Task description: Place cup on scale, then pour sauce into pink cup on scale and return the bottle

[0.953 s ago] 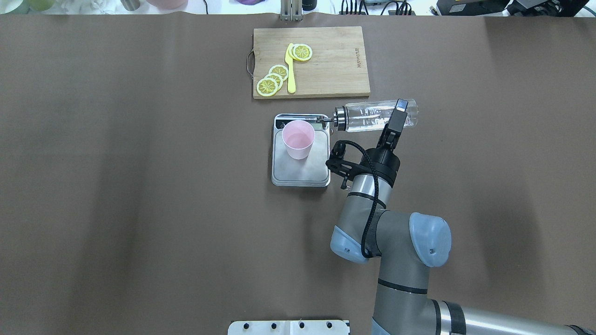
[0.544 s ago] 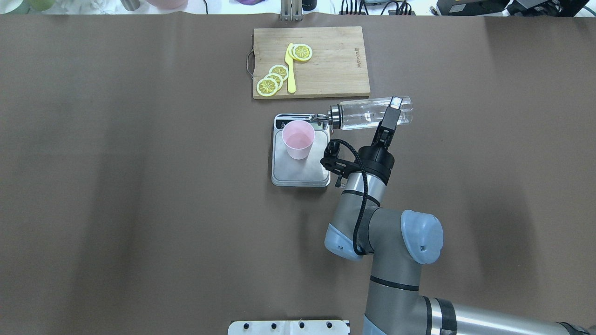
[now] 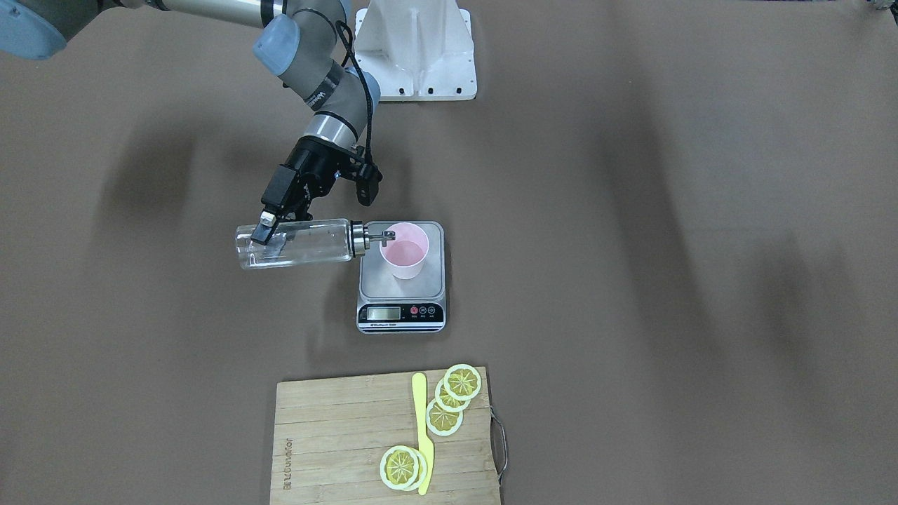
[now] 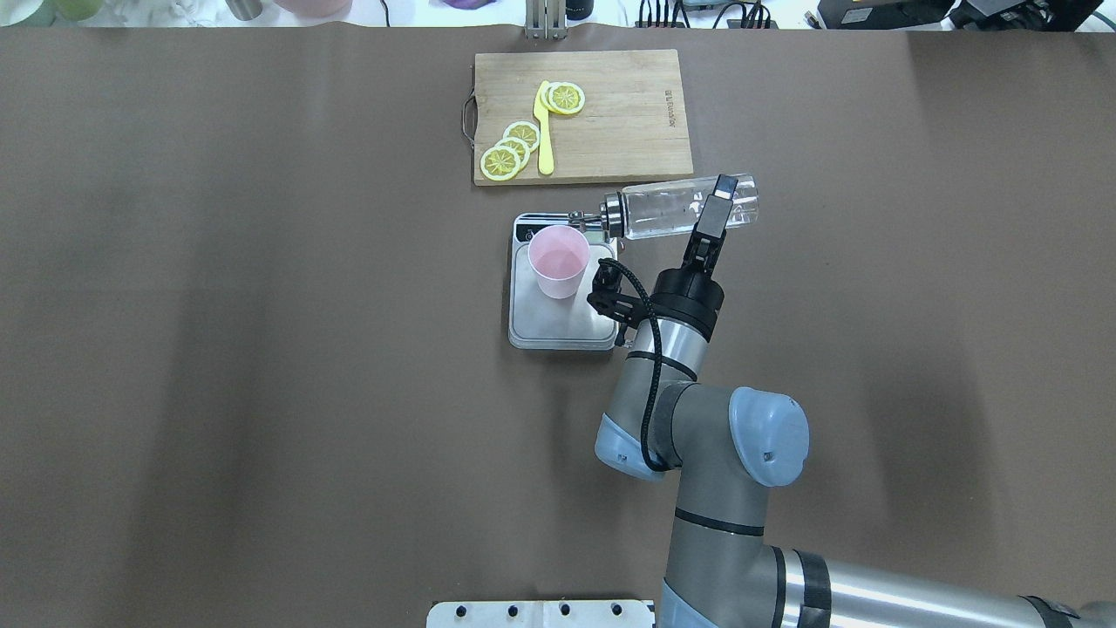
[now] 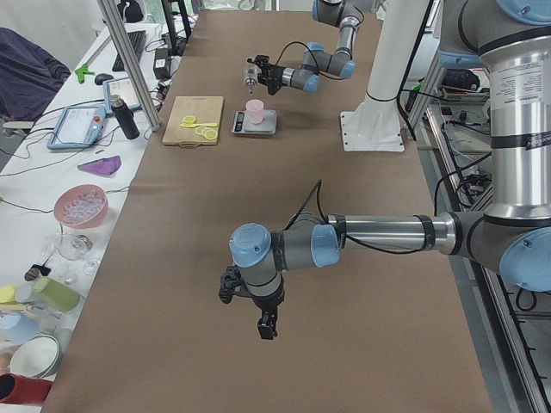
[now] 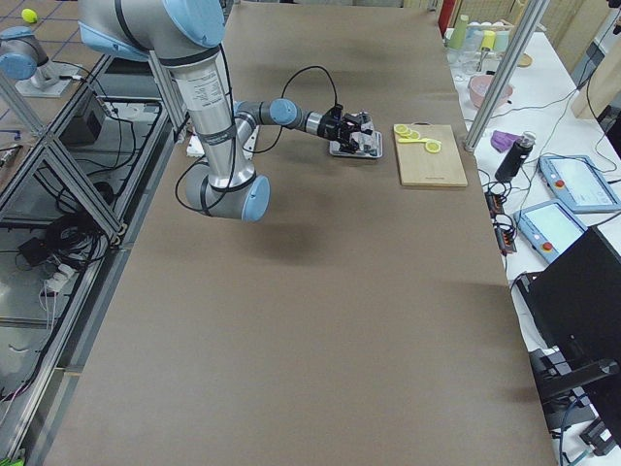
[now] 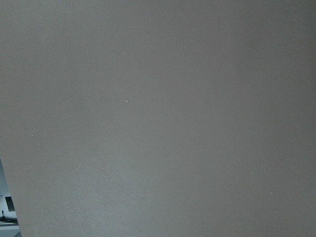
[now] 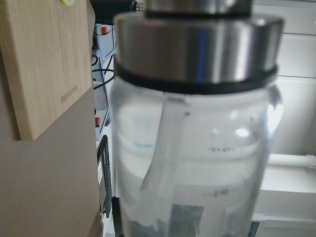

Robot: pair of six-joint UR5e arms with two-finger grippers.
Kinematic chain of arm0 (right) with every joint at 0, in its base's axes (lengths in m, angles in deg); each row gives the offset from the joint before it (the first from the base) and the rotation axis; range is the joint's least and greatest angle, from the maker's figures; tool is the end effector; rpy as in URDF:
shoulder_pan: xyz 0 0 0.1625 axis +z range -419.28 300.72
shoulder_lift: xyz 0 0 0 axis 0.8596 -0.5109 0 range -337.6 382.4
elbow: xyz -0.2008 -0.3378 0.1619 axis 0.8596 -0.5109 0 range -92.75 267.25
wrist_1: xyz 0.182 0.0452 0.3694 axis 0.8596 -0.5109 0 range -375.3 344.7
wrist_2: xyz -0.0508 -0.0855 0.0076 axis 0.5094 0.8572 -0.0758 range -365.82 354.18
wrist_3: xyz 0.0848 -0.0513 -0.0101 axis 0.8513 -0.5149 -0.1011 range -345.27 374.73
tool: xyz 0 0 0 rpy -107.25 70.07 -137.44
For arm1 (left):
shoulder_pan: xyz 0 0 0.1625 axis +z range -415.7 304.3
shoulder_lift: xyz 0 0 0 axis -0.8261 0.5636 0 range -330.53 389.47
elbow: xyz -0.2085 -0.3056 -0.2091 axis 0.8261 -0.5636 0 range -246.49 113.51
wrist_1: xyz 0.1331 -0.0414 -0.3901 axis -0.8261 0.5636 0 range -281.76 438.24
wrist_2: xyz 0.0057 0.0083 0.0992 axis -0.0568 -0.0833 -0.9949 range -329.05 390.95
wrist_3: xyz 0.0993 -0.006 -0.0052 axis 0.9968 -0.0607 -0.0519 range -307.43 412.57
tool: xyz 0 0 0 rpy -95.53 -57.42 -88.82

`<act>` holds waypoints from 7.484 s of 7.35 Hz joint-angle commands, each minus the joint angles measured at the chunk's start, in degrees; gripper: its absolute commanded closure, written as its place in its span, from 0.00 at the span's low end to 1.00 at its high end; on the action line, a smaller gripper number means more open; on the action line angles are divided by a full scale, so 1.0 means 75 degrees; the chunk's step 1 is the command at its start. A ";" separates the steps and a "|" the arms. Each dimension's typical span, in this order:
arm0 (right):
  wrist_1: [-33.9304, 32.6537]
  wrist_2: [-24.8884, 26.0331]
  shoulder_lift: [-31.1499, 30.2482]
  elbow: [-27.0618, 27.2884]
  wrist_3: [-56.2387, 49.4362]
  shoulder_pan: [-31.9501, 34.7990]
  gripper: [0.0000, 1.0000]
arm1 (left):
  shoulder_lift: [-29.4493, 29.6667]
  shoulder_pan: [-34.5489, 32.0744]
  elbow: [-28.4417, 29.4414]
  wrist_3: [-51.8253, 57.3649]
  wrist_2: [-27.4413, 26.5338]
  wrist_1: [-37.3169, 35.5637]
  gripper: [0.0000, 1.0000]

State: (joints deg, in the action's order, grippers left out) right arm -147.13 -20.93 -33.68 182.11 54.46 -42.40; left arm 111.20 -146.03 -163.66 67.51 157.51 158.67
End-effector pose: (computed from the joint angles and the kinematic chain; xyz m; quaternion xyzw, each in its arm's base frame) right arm -0.5469 -0.4058 0.3007 0.4947 0.3537 -0.2435 0.7556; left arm -0.0764 -0.4137 0.6878 -0.0461 0.3213 0.0912 0.9414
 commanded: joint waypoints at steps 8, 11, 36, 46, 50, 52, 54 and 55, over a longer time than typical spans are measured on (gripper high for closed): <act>-0.0610 0.0326 0.0164 -0.0015 0.0000 0.0188 1.00 | -0.0010 -0.0002 0.0111 0.0000 0.0387 0.0012 0.02; -0.0610 0.0398 0.0153 -0.0015 0.0012 0.0199 1.00 | -0.0010 -0.0003 0.0123 0.0000 0.0702 0.0012 0.02; 0.3820 -0.3912 -0.2785 0.3126 0.1477 0.0948 1.00 | 0.0013 -0.0014 -0.0849 -0.0012 0.0996 0.0047 0.02; 1.5179 -0.5659 -0.4428 -0.0739 0.2483 0.1512 1.00 | 0.0060 0.0009 -0.0920 -0.0070 0.0996 0.0035 0.02; 1.5503 -0.5520 -0.4441 -0.1583 0.2590 0.1512 1.00 | 0.0037 -0.0002 -0.0897 -0.0070 0.0996 0.0035 0.02; 1.5480 -0.5229 -0.4453 -0.1737 0.2508 0.1489 1.00 | 0.0036 -0.0002 -0.0885 -0.0070 0.0996 0.0035 0.02; 1.5479 -0.5169 -0.4465 -0.1785 0.2508 0.1489 1.00 | 0.0025 -0.0002 -0.0885 -0.0070 0.0996 0.0035 0.02; 1.5479 -0.5134 -0.4465 -0.1785 0.2496 0.1489 1.00 | 0.0025 -0.0002 -0.0885 -0.0070 0.0996 0.0035 0.02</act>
State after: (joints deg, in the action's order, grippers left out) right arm -31.02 -59.83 -67.14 168.84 73.25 -31.23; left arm 111.40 -146.05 -170.30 66.98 164.98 158.95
